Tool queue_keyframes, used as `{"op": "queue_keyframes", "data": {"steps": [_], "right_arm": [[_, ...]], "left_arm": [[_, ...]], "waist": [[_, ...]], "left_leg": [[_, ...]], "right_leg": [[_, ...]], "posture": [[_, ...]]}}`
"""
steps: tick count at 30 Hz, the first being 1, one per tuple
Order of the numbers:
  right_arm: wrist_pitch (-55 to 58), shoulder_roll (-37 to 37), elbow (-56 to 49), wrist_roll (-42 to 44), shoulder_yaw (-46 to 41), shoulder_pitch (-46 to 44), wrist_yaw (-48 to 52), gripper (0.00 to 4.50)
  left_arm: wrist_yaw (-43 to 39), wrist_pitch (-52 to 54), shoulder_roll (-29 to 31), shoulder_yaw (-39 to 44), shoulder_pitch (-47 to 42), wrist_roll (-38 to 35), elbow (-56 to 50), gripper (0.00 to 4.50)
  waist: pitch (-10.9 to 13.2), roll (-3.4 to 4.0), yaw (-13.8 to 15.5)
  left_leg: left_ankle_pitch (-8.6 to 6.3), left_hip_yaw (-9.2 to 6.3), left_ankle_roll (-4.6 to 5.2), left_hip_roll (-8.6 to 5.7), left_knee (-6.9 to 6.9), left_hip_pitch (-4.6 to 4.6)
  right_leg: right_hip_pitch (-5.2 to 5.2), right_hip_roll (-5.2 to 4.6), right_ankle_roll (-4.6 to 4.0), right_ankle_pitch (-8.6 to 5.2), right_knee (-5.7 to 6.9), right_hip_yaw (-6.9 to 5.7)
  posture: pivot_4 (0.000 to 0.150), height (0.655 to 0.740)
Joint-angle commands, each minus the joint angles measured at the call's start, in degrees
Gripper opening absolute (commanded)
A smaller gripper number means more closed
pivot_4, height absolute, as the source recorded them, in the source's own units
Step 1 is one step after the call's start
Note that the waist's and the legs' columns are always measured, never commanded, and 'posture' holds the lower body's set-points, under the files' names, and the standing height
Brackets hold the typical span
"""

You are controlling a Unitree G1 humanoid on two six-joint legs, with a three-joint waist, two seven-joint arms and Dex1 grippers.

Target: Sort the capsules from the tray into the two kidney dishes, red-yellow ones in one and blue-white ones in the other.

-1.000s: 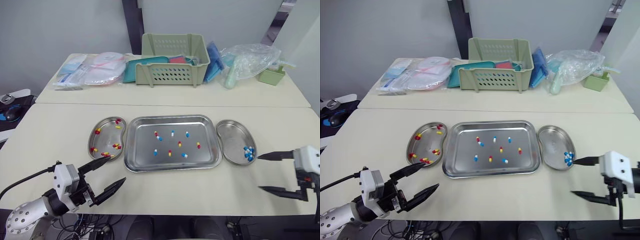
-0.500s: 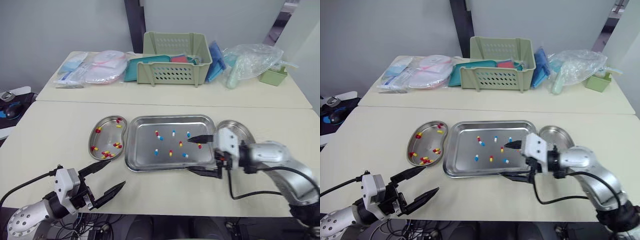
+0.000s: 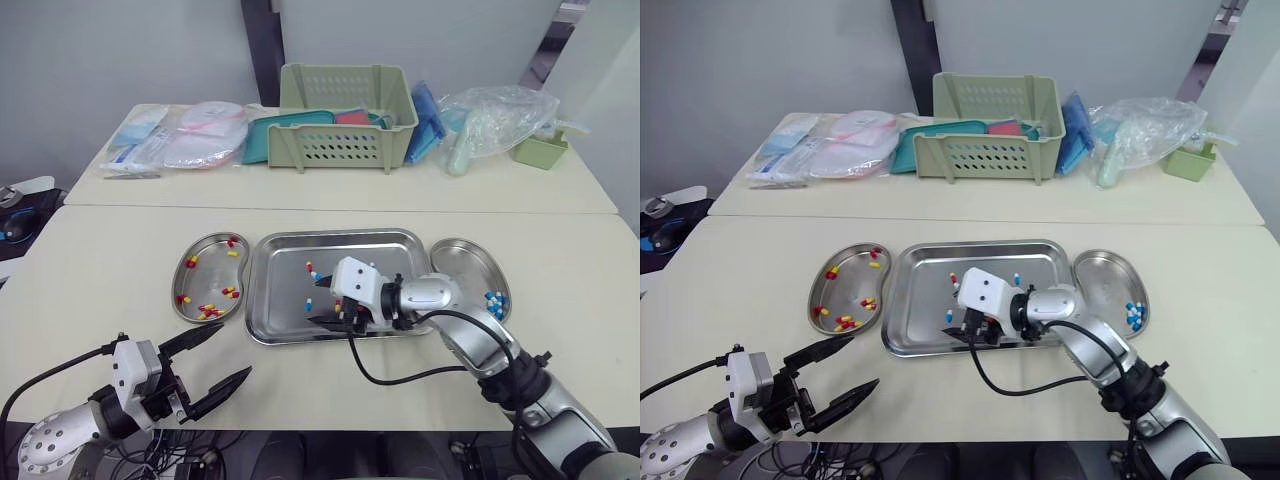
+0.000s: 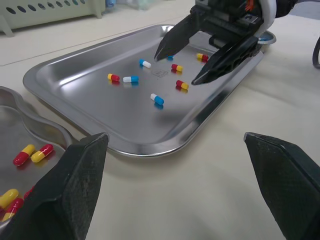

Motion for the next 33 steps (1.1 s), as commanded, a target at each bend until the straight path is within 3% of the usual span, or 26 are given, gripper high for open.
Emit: {"op": "queue_keyframes", "data": {"steps": [1, 25, 33], "right_arm": [[0.19, 1.68, 2.19, -1.42, -0.08, -1.79, -0.64, 3.33], [0.94, 7.22, 10.8, -5.01, 0.57, -3.08, -0.35, 3.33], [0.52, 7.99, 11.82, -6.17, 0.94, -3.12, 0.22, 1.14]], "left_arm": [[-0.7, -1.64, 0.28, 0.07, 0.37, 0.06, 0.14, 4.5], [-1.04, -4.1, -0.42, -1.6, -0.21, 0.53, 2.33, 4.5], [-1.21, -4.73, -0.2, -2.27, -0.29, 0.76, 3.22, 4.5]], "waist": [[0.01, 0.01, -0.03], [0.03, 0.05, -0.95], [0.03, 0.05, -0.99]], "left_leg": [[0.0, -0.02, 0.0, 0.0, 0.0, 0.0], [0.0, -0.01, 0.0, 0.01, -0.03, 0.01], [0.0, -0.01, 0.0, 0.01, -0.04, 0.02]], "right_leg": [[-0.01, 0.0, 0.0, 0.0, 0.01, -0.01], [-0.06, 0.01, 0.0, 0.0, 0.04, 0.01], [-0.07, 0.01, 0.0, 0.0, 0.04, 0.02]], "posture": [[0.15, 0.74], [0.15, 0.74], [0.15, 0.74]]}}
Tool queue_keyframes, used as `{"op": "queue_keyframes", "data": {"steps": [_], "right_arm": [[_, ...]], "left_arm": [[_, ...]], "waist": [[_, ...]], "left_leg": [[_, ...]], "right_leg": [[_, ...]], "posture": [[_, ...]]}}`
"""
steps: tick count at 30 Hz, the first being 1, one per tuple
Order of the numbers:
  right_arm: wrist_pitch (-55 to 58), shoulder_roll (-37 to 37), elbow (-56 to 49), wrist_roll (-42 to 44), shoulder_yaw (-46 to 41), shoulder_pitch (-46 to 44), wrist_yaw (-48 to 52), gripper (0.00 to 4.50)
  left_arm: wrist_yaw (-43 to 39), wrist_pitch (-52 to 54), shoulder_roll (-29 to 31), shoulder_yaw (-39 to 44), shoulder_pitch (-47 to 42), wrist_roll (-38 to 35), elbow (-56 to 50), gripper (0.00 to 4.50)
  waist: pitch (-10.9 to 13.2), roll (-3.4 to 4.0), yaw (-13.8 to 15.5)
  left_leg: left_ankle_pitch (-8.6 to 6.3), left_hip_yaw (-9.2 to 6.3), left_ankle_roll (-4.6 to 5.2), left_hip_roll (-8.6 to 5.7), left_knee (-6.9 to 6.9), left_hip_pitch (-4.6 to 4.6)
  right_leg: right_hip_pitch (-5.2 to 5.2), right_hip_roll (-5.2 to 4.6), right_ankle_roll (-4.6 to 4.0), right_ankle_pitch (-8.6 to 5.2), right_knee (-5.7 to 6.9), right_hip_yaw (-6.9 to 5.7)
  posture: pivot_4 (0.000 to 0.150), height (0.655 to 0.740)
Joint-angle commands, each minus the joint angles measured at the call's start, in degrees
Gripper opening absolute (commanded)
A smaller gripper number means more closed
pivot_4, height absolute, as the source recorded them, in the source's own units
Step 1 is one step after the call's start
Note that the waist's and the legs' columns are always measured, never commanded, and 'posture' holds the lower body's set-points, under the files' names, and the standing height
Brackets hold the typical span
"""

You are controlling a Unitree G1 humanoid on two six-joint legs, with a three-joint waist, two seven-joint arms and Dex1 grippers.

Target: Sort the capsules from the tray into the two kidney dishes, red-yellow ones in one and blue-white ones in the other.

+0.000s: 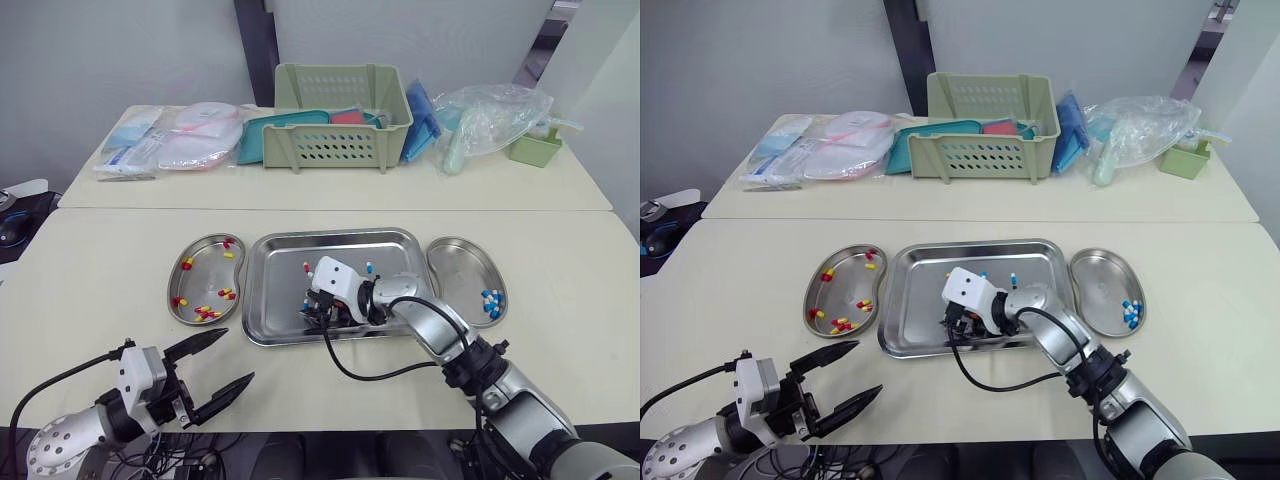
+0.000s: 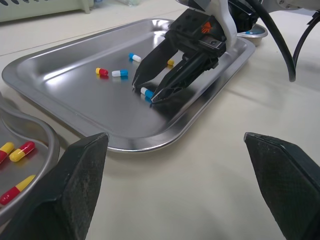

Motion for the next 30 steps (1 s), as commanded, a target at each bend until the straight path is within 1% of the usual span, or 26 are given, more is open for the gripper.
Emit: {"op": "queue_keyframes", "data": {"steps": [1, 2, 3, 10, 14, 19, 24, 27, 30], "right_arm": [[-0.19, 0.52, 0.51, -0.3, 0.57, -0.77, 0.89, 0.9], [-0.19, 0.6, 0.51, -0.32, 0.53, -0.79, 0.95, 0.69], [-0.42, 0.64, 0.54, -0.36, 0.48, -0.85, 1.09, 0.62], [-2.33, 0.04, -1.23, 0.04, -0.87, -1.07, 1.84, 0.62], [-1.6, -1.97, -5.96, 1.45, -2.78, -1.07, 3.08, 0.62], [1.76, -7.42, -15.23, 4.09, -6.74, 1.71, 4.96, 0.62], [7.95, -15.28, -28.25, 7.85, -14.05, 9.43, 4.63, 0.62], [11.58, -20.44, -35.43, 10.62, -20.48, 15.74, 4.37, 0.62], [14.58, -24.43, -40.23, 13.6, -27.38, 21.39, 4.1, 0.62]], "left_arm": [[-0.19, -1.24, -0.01, -0.08, 0.11, -0.07, -0.25, 4.5], [-0.22, -1.3, 0.01, -0.1, 0.13, -0.08, -0.2, 4.5], [-0.24, -1.42, 0.04, -0.13, 0.08, -0.02, -0.06, 4.5], [-0.53, -2.07, 0.2, -0.07, -0.52, 0.04, 0.57, 4.5], [-1.81, -2.73, 0.57, -0.71, -1.53, -0.31, 0.31, 4.5], [-5.01, -0.75, 2.21, -3.06, -3.11, -2.08, -2.12, 4.5], [-6.47, 1.05, 2.61, -7.84, -7.52, -2.83, -4.91, 4.5], [-7.47, 1.98, 2.44, -10.84, -10.96, -3.45, -6.66, 4.5], [-7.97, 2.58, 2.32, -12.75, -13.69, -3.82, -7.13, 4.5]], "waist": [[0.0, 0.0, 0.0], [0.0, 0.0, 0.0], [0.0, 0.0, -0.01], [0.01, 0.01, 0.0], [0.03, 0.04, 0.03], [0.05, 0.06, 0.15], [0.11, 0.13, 0.72], [0.17, 0.13, 1.29], [0.2, 0.19, 1.22]], "left_leg": [[0.0, 0.0, 0.0, 0.0, 0.0, 0.0], [0.0, 0.0, 0.0, 0.0, 0.0, 0.0], [0.0, 0.0, 0.0, 0.0, 0.0, 0.0], [0.0, 0.0, 0.0, 0.0, 0.0, 0.0], [0.0, 0.0, 0.0, 0.0, 0.0, -0.02], [0.0, 0.0, 0.0, 0.0, 0.0, -0.07], [0.0, -0.02, 0.01, -0.02, -0.01, -0.12], [0.0, -0.01, 0.01, -0.03, 0.0, -0.14], [0.0, 0.01, 0.01, -0.03, 0.0, -0.14]], "right_leg": [[0.0, 0.0, 0.0, 0.0, 0.0, 0.0], [0.0, 0.0, 0.0, 0.0, 0.0, 0.0], [0.0, 0.0, 0.0, 0.0, 0.0, 0.0], [-0.02, 0.0, 0.0, 0.0, 0.0, 0.0], [-0.02, -0.01, 0.0, 0.0, -0.01, 0.0], [0.0, -0.01, 0.0, 0.0, -0.04, 0.0], [0.02, -0.02, 0.0, 0.0, -0.07, -0.03], [0.03, -0.02, 0.0, 0.0, -0.09, -0.02], [0.05, -0.02, 0.0, 0.0, -0.09, 0.0]], "posture": [[0.15, 0.74], [0.15, 0.74], [0.15, 0.74], [0.15, 0.74], [0.15, 0.74], [0.15, 0.74], [0.15, 0.74], [0.15, 0.74], [0.15, 0.74]]}}
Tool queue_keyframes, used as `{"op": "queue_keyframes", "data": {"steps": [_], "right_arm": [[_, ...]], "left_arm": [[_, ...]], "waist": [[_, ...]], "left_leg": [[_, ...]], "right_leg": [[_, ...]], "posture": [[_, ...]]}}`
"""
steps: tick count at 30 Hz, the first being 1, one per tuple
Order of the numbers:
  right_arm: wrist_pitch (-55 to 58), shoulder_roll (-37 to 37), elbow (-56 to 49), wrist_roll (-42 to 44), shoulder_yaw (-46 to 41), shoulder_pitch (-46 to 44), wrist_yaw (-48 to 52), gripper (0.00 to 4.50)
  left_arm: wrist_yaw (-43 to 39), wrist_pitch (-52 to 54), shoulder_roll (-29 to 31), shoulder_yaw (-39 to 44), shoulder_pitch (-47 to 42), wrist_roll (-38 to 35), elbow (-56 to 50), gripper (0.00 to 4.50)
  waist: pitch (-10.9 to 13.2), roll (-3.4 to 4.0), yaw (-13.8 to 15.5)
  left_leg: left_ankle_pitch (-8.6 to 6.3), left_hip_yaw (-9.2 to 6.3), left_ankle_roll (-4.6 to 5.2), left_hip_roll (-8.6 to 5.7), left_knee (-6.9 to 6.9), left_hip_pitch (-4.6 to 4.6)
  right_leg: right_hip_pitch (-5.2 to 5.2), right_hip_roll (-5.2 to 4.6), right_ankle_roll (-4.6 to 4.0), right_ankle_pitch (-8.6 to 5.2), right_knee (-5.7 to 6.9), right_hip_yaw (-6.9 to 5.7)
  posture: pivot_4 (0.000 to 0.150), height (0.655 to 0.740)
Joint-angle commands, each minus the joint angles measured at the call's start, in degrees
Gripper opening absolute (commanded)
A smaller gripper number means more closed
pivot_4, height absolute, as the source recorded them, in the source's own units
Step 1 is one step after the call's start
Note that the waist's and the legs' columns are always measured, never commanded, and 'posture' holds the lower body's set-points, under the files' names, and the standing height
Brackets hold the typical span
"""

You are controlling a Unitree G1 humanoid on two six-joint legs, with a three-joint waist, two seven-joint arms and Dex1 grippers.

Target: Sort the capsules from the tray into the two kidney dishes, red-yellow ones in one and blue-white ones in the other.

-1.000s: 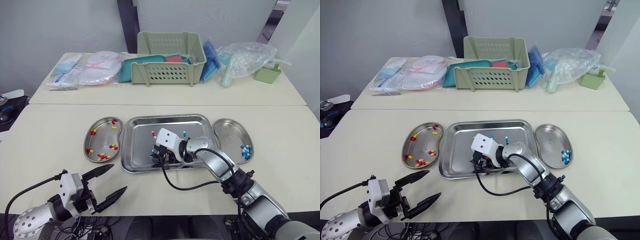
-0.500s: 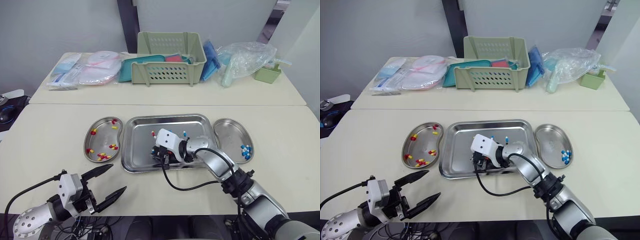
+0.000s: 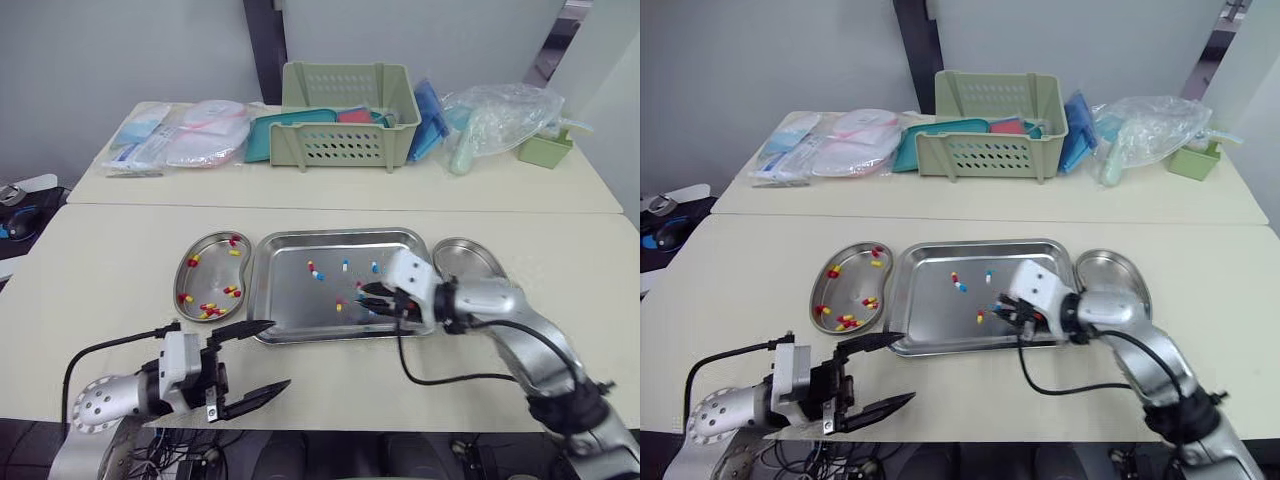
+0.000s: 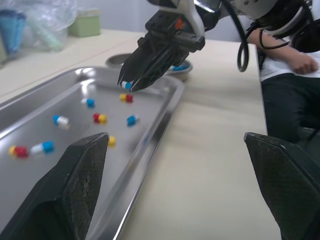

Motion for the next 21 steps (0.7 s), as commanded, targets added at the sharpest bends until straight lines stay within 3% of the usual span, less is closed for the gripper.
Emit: {"op": "queue_keyframes", "data": {"steps": [1, 8, 18, 20, 21], "right_arm": [[3.11, -3.21, -6.7, 3.99, -8.76, 4.39, -0.61, 0.62], [1.08, -9.54, -5.16, 5.9, -20.57, 13.43, -0.77, 0.62], [0.68, -10.63, 4.45, 5.67, -24.11, 14.03, -5.25, 0.62], [0.33, -10.73, 5.43, 5.62, -24.26, 13.77, -5.9, 1.39], [0.3, -10.75, 5.73, 5.76, -24.44, 13.68, -6.06, 1.56]], "left_arm": [[-0.99, 0.15, 0.09, -1.55, -1.95, -1.47, -1.82, 4.5], [-1.95, -2.06, -0.64, -3.84, -3.23, 0.02, -1.04, 4.5], [-0.05, -2.76, -1.56, -4.39, -2.78, 0.14, -2.07, 4.5], [0.51, -2.95, -2.0, -4.41, -2.69, 0.03, -2.32, 4.5], [0.64, -3.03, -2.2, -4.41, -2.66, -0.02, -2.43, 4.5]], "waist": [[0.01, 0.01, -0.28], [0.06, 0.0, -0.08], [0.09, -0.01, 0.0], [0.09, -0.01, -0.02], [0.09, -0.01, -0.02]], "left_leg": [[0.0, 0.01, 0.0, 0.02, -0.01, 0.02], [0.0, 0.05, 0.01, 0.0, 0.0, 0.02], [0.0, 0.06, 0.01, 0.0, 0.01, 0.03], [0.0, 0.06, 0.01, 0.0, 0.0, 0.03], [0.0, 0.07, 0.01, 0.0, 0.0, 0.03]], "right_leg": [[0.0, 0.02, 0.0, 0.0, 0.0, 0.01], [0.04, 0.01, 0.0, 0.0, -0.02, 0.04], [0.05, 0.01, 0.0, 0.0, -0.02, 0.04], [0.05, 0.01, 0.0, 0.0, -0.02, 0.05], [0.05, 0.01, 0.0, 0.0, -0.02, 0.05]], "posture": [[0.15, 0.74], [0.15, 0.74], [0.15, 0.74], [0.15, 0.74], [0.15, 0.74]]}}
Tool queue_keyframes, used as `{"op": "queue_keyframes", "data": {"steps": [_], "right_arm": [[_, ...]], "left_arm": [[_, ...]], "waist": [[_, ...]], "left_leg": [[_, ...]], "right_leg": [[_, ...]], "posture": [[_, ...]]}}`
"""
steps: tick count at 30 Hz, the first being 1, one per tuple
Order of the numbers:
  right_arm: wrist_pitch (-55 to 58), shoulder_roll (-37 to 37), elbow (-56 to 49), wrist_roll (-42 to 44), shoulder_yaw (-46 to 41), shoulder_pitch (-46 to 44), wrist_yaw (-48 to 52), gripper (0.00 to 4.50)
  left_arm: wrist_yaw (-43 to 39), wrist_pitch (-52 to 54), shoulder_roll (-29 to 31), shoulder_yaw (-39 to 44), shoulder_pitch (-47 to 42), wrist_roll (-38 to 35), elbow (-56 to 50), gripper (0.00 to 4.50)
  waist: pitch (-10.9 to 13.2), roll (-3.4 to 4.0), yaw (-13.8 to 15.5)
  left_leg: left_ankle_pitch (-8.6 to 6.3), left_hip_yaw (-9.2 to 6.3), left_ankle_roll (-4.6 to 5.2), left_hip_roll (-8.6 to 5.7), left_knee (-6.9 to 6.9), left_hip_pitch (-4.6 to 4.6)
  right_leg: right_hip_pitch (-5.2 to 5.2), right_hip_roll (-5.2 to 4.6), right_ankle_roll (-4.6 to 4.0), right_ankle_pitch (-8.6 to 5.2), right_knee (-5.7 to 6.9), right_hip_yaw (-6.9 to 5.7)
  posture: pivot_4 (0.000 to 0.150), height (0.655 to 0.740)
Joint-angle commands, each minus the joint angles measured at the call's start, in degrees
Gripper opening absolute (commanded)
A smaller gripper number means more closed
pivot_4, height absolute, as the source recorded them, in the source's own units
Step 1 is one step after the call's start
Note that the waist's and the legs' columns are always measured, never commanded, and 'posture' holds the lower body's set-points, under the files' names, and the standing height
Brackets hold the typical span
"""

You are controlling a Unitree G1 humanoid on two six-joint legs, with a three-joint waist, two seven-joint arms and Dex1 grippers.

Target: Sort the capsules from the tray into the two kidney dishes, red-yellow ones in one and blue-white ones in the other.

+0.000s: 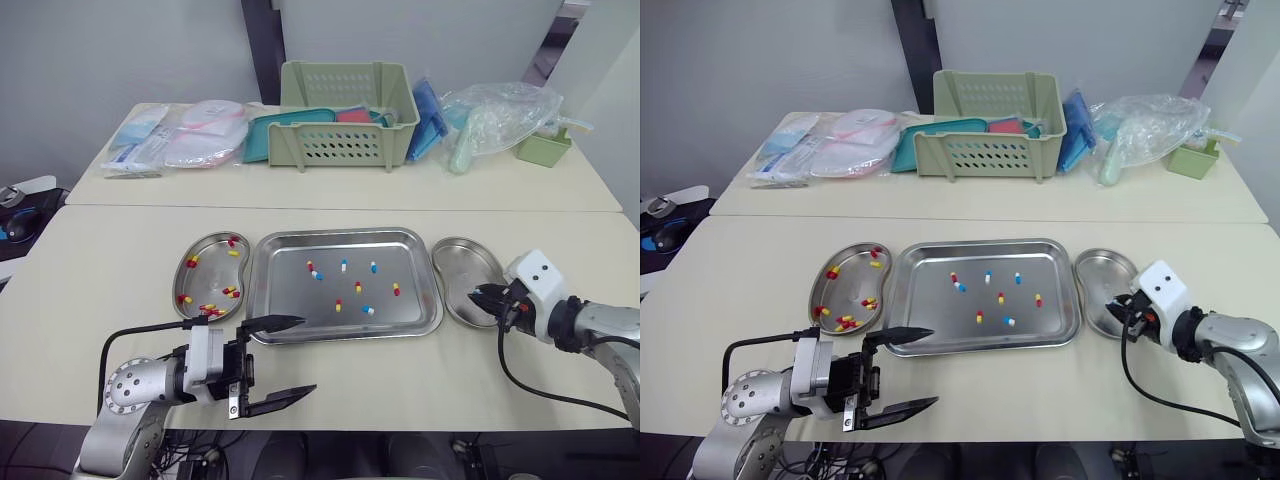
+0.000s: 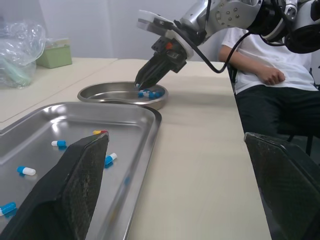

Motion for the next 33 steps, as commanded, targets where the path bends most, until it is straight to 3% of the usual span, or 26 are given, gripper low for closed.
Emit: {"op": "queue_keyframes", "data": {"steps": [1, 9, 10, 17, 20, 27, 33], "right_arm": [[-1.29, -0.95, -0.1, 0.73, -2.12, -0.8, -0.88, 1.86], [-3.05, -1.57, -0.65, 2.6, -3.15, -0.61, -0.29, 4.34], [-3.85, -1.69, -0.72, 2.84, -3.35, -0.33, -0.11, 4.49], [-20.46, -3.6, 0.44, 1.82, -6.29, 5.22, 5.14, 4.49], [-27.02, -4.63, 2.22, 2.12, -9.22, 8.44, 8.7, 4.49], [-39.93, -10.54, 15.02, 2.04, -14.6, 11.86, 18.5, 4.49], [-46.11, -16.64, 27.74, 2.74, -16.55, 13.05, 28.21, 4.49]], "left_arm": [[0.79, -1.34, -0.63, -0.39, 0.17, -0.26, -1.98, 4.5], [1.87, -1.6, -1.15, -0.02, 0.77, -0.43, -2.31, 4.5], [2.38, -1.47, -1.2, 0.24, 0.87, -0.43, -2.41, 4.5], [20.09, 11.63, 2.34, 10.99, 3.31, 0.54, -5.0, 4.5], [26.06, 16.44, 4.76, 20.04, 5.8, 0.74, -3.06, 4.5], [25.88, 16.48, 9.44, 38.52, 9.2, 0.18, 11.64, 4.5], [20.51, 13.4, 13.14, 43.99, 12.78, 2.93, 24.37, 4.5]], "waist": [[0.0, 0.0, 0.01], [0.0, 0.0, 0.02], [0.0, 0.0, 0.02], [0.04, -0.05, -0.02], [0.06, -0.06, 0.0], [0.13, -0.12, -0.01], [0.21, -0.11, -0.03]], "left_leg": [[0.0, 0.0, 0.0, 0.0, 0.0, 0.0], [0.0, 0.0, 0.0, 0.0, 0.0, 0.0], [0.0, 0.0, 0.0, 0.0, 0.0, 0.0], [0.0, -0.03, 0.0, 0.01, 0.0, 0.01], [0.0, -0.02, 0.0, 0.01, 0.01, 0.01], [0.0, 0.02, 0.0, 0.01, 0.0, 0.08], [0.0, 0.06, 0.0, 0.01, -0.03, 0.09]], "right_leg": [[0.0, 0.0, 0.0, 0.0, 0.0, 0.0], [0.01, 0.0, 0.0, 0.0, 0.0, -0.01], [0.01, 0.0, 0.0, 0.0, 0.0, -0.01], [0.03, 0.0, 0.0, 0.0, 0.0, -0.02], [0.03, 0.0, 0.0, 0.0, 0.0, -0.01], [0.05, 0.0, 0.0, 0.0, 0.0, -0.02], [0.08, -0.02, -0.01, -0.01, -0.03, -0.01]], "posture": [[0.15, 0.74], [0.15, 0.74], [0.15, 0.74], [0.15, 0.74], [0.15, 0.74], [0.15, 0.74], [0.15, 0.74]]}}
